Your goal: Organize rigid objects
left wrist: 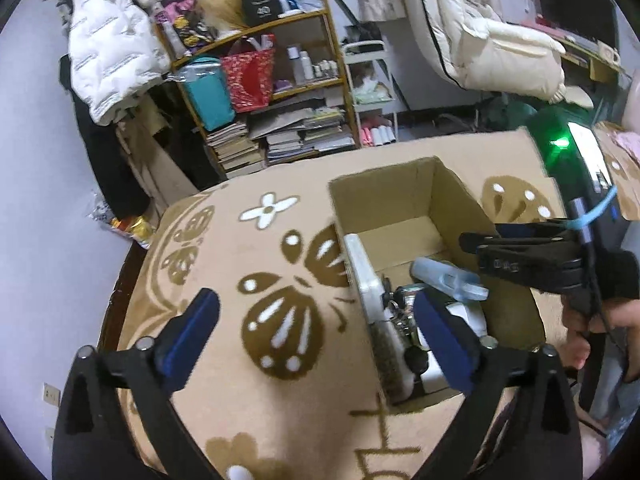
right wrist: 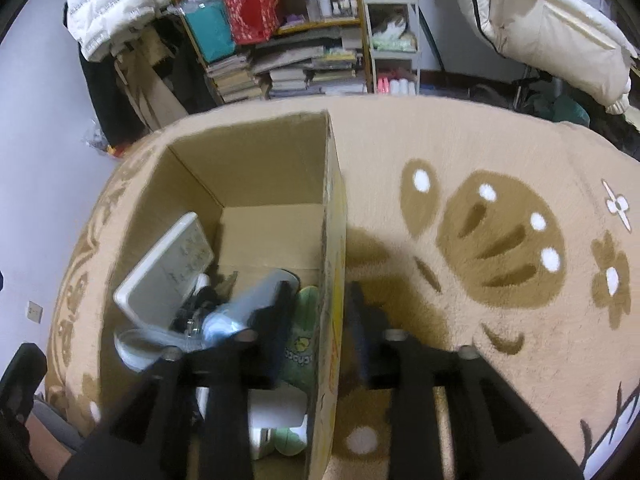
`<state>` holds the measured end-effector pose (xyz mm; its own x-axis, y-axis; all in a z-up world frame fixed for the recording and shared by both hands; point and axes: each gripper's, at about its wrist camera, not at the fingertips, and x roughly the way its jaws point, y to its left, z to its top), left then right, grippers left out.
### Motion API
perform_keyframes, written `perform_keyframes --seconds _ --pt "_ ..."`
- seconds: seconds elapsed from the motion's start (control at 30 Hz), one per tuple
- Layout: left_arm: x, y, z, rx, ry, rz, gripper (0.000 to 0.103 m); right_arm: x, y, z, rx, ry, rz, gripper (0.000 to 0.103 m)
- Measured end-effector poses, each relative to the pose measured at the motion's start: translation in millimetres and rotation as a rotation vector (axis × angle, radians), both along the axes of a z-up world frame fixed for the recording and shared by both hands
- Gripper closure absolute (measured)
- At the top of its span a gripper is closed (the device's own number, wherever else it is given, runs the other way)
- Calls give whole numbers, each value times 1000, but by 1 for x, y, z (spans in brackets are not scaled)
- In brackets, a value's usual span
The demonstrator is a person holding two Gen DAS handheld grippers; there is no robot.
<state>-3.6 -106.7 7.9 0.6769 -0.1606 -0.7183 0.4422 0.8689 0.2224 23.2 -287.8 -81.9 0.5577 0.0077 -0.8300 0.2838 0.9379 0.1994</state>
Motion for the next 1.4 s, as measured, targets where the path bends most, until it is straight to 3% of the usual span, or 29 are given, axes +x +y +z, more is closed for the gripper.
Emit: perform_keyframes --seconds 0.13,0.3,0.4,0.7,1.03,1.4 --pt "-6 23 15 -12 -40 44 2 -16 2 22 -16 -69 -18 38" --pt "-13 53 31 -52 -73 105 2 -40 16 49 -34 -167 19 8" --pt "-17 69 37 -78 -69 141 2 -49 27 61 -43 -209 55 0" --pt "-40 90 46 -67 -137 158 2 -86 60 87 -96 -272 57 0" --pt "-54 105 37 -81 -155 168 2 -118 75 92 -162 -341 37 0" --pt "-48 113 24 -93 -111 196 2 -127 83 87 -190 -351 48 0"
